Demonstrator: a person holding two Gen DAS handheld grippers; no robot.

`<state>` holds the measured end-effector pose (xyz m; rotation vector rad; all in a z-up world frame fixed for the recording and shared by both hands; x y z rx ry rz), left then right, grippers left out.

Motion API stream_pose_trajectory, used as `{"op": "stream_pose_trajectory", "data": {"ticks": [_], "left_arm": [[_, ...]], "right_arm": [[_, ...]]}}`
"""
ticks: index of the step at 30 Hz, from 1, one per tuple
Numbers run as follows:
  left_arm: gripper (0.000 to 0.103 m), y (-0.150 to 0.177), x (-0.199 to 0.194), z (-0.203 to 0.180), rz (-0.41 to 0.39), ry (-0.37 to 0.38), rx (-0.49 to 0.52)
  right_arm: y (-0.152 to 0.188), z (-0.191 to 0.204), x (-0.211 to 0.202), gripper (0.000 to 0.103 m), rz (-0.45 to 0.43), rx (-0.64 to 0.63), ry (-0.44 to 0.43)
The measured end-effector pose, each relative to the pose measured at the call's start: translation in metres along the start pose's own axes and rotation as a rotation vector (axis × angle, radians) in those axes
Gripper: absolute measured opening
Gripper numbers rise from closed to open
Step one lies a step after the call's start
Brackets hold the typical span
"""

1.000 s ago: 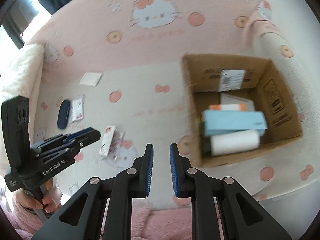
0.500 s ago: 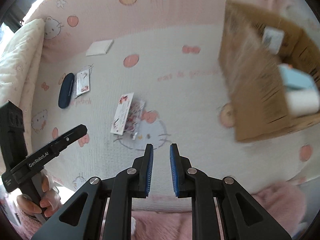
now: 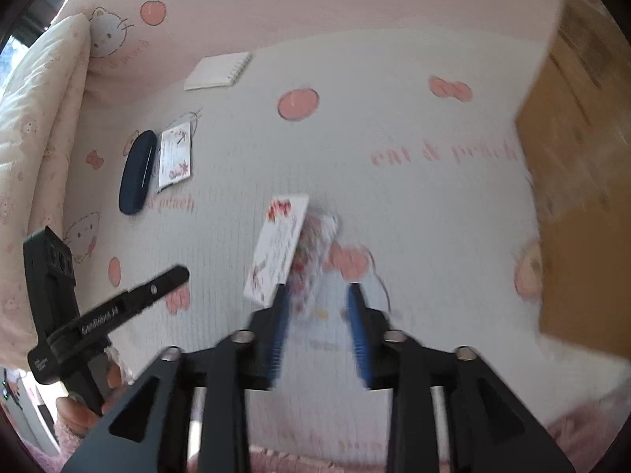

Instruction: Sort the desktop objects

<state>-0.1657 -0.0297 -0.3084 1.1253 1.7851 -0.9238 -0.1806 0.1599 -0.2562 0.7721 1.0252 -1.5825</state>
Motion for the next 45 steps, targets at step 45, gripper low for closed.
{"op": "stream_pose_trajectory", "data": {"ticks": [45], "left_arm": [[0.036, 0.019, 0.046, -0.018, -0.034, -0.125, -0.209]], "right_arm": [[-0.01, -0.031, 0.095, 0.014, 0.002, 0.021, -0.155]]}}
Point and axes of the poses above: each gripper's, at about its wrist camera, not at the fingertips, and x roughly the way its jaws point, z to its left, y to its underside, the point moved 8 cm from there along x, roughly the way its jaws point, and after that the axes turned 11 degrees about -y, right-handed, at the moved point
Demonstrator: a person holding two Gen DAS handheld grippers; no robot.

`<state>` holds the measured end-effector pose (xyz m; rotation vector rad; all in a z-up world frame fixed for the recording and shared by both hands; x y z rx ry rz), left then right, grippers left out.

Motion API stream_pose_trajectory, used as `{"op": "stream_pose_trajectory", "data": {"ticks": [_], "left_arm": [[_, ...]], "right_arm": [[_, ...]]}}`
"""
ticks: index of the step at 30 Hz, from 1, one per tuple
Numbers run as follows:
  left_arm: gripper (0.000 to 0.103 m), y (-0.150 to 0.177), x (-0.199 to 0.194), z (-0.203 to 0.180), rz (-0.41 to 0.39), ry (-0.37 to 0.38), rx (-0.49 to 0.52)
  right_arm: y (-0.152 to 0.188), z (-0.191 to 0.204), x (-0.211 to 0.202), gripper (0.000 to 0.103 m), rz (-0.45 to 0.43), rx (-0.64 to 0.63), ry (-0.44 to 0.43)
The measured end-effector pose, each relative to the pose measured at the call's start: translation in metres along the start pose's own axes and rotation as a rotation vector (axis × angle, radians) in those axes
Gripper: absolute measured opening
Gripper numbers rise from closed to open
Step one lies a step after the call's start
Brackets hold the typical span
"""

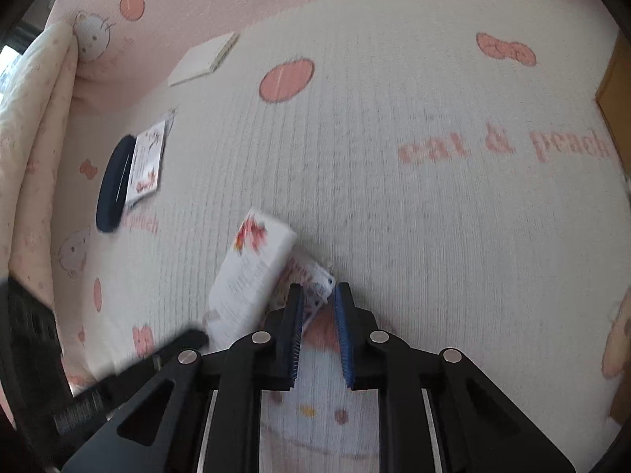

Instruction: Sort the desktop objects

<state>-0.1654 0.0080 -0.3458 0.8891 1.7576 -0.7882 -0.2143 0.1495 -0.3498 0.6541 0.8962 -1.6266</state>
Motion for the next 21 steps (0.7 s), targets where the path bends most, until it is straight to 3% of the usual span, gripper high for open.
{"op": "stream_pose_trajectory", "data": {"ticks": [6, 8, 11, 14, 21], "left_arm": [[0.036, -0.024, 0.001, 0.002, -0.003, 0.01, 0.009], [0.036, -0.027, -0.001, 0.003, -0.016, 0.001, 0.009], [0.036, -0.023, -0.006, 0.009, -0.033, -0.017, -0.018], [0.039, -0.012, -0.006, 0.017, -0.02, -0.013, -0.076], [0.041, 0.004, -0.004, 0.014, -0.008, -0.013, -0.088]], "right_arm": [[0.034, 0.007, -0.001, 0.013, 0.064, 0.065, -0.086], [0.032, 0.006, -0.009, 0.014, 0.029, 0.071, -0.084], [0.013, 0.002, -0.027, 0.014, -0.057, 0.054, -0.074], [-0.01, -0.002, -0.035, 0.014, -0.08, 0.052, -0.078], [-0.041, 0.002, -0.023, 0.014, -0.052, 0.002, -0.096]]}}
Point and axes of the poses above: each gripper's, at about its wrist camera, not at the fingertips, and x roughly the way its jaws point, z to its left, y to its underside, the point moved 8 cm from there along x, roughly the way its jaws point, and after that the axes turned 11 degrees about -y, right-handed, at the moved point
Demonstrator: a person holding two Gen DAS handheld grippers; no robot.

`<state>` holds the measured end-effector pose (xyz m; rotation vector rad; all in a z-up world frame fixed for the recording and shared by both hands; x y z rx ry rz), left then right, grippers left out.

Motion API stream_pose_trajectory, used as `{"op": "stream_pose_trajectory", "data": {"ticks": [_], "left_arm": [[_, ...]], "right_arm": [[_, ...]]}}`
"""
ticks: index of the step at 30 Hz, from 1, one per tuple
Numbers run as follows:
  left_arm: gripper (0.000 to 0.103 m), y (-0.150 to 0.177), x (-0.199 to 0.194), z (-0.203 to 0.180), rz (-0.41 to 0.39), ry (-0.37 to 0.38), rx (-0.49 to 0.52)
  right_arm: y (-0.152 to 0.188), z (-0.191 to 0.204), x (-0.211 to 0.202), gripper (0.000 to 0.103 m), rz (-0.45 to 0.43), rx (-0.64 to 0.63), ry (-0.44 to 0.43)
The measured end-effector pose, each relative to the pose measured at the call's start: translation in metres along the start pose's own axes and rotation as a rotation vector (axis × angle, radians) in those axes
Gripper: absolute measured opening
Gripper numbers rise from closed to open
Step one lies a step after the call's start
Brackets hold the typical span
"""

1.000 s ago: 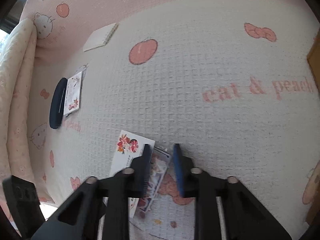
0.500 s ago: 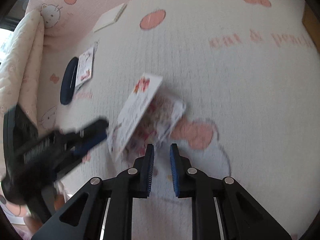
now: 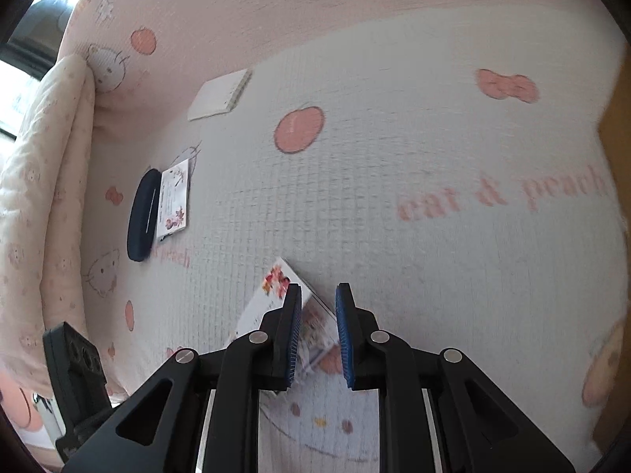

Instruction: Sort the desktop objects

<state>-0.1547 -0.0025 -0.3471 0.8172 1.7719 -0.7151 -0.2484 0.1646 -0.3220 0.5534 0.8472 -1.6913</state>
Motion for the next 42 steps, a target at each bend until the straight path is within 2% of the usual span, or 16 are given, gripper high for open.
{"op": "stream_pose_trajectory", "data": {"ticks": [7, 10, 14, 19, 23, 26, 27, 31, 36, 39, 42], "left_arm": [[0.04, -0.003, 0.007, -0.018, 0.002, -0.014, 0.077], [0.04, -0.013, 0.009, -0.024, -0.015, -0.024, 0.126], [0.04, -0.026, 0.017, -0.031, 0.016, -0.007, 0.222], [0.04, -0.033, 0.015, -0.032, 0.028, 0.026, 0.239], [0.04, -0.028, 0.008, -0.025, 0.027, 0.021, 0.24], [0.041, -0.023, 0.003, -0.014, 0.031, 0.004, 0.24], [0.041, -0.021, 0.001, -0.01, 0.034, 0.001, 0.237], [0.041, -0.015, 0.002, -0.001, 0.05, 0.01, 0.213], [0.041, -0.01, 0.005, -0.011, 0.064, 0.036, 0.208], [0.041, -0.006, 0.007, -0.017, 0.047, 0.014, 0.23], [0.033, 0.001, 0.008, -0.025, 0.024, -0.003, 0.266]], "right_arm": [[0.007, -0.005, 0.031, 0.014, 0.073, -0.014, -0.016], [0.018, -0.005, 0.026, 0.013, 0.067, -0.022, 0.002], [0.04, -0.007, 0.016, 0.013, 0.091, 0.039, 0.005], [0.066, 0.0, 0.014, 0.014, 0.157, 0.06, -0.007], [0.067, -0.003, 0.008, 0.015, 0.111, 0.097, -0.012], [0.063, -0.008, 0.003, 0.027, 0.065, 0.134, -0.023], [0.062, -0.009, 0.002, 0.028, 0.052, 0.144, -0.026], [0.064, -0.008, 0.006, 0.028, 0.03, 0.142, -0.025], [0.062, -0.007, 0.017, 0.028, -0.003, 0.161, -0.045], [0.061, -0.005, 0.02, 0.028, -0.013, 0.145, -0.038], [0.062, -0.005, 0.02, 0.028, -0.024, 0.138, -0.039]]}}
Point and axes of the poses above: each gripper's, at about its wrist camera, not at the fingertips, and x roughly the way its jaws point, z to its left, y to its underside, the point moved 8 cm from there along x, roughly the way its jaws point, and after that the axes turned 11 degrees about -y, right-handed, at the moved point
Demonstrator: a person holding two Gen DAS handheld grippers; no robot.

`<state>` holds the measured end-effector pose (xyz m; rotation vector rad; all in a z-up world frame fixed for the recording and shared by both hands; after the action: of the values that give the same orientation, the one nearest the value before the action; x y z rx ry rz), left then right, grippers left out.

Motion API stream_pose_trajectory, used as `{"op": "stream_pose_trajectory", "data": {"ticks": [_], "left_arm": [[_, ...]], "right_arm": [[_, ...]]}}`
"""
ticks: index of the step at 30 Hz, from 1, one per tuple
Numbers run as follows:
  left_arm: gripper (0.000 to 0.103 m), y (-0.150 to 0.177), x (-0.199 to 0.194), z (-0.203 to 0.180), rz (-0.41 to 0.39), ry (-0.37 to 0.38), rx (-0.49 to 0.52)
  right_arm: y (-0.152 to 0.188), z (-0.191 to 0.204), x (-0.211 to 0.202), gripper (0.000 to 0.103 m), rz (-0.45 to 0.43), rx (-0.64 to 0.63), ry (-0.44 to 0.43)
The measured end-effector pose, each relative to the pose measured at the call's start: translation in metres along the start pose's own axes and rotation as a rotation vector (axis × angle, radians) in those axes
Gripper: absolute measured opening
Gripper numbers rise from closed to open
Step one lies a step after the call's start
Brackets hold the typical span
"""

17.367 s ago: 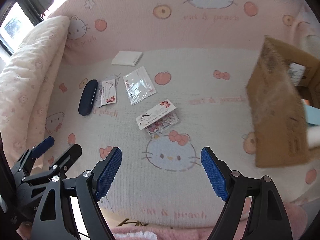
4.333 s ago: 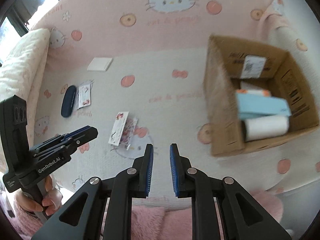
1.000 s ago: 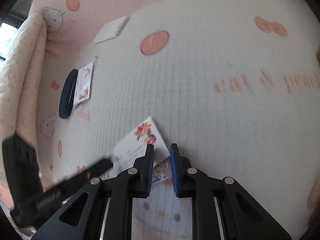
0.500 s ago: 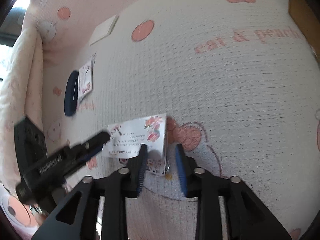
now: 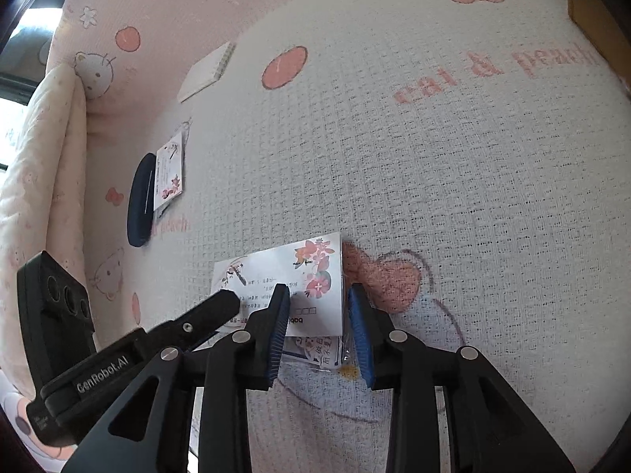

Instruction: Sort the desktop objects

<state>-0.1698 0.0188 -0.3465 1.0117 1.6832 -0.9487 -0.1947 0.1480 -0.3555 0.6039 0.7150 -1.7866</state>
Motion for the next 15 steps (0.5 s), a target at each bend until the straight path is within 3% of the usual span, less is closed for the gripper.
{"op": "stream_pose_trajectory", "data": {"ticks": [3, 7, 15], "left_arm": [[0.032, 0.001, -0.003, -0.003, -0.032, -0.036, 0.021], [0.025, -0.001, -0.01, -0.003, -0.051, -0.019, 0.011], [0.025, -0.008, -0.037, -0.022, -0.106, 0.015, 0.025]], "right_arm": [[0.002, 0.0, -0.002, 0.024, -0.011, -0.018, 0.021], [0.0, 0.002, -0.006, 0.024, -0.023, -0.046, 0.051], [-0.014, 0.024, -0.039, 0.022, -0.087, -0.141, 0.093]]}}
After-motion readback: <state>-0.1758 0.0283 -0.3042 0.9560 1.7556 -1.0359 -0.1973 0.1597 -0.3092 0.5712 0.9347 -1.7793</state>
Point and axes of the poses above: each gripper's, at about its wrist camera, not at the fingertips, and x roughly the way its jaws point, z to its left, y to its underside, the point moved 8 cm from there along x, roughly the way its jaws point, and after that the axes turned 11 degrees about -y, right-handed, at the moved point
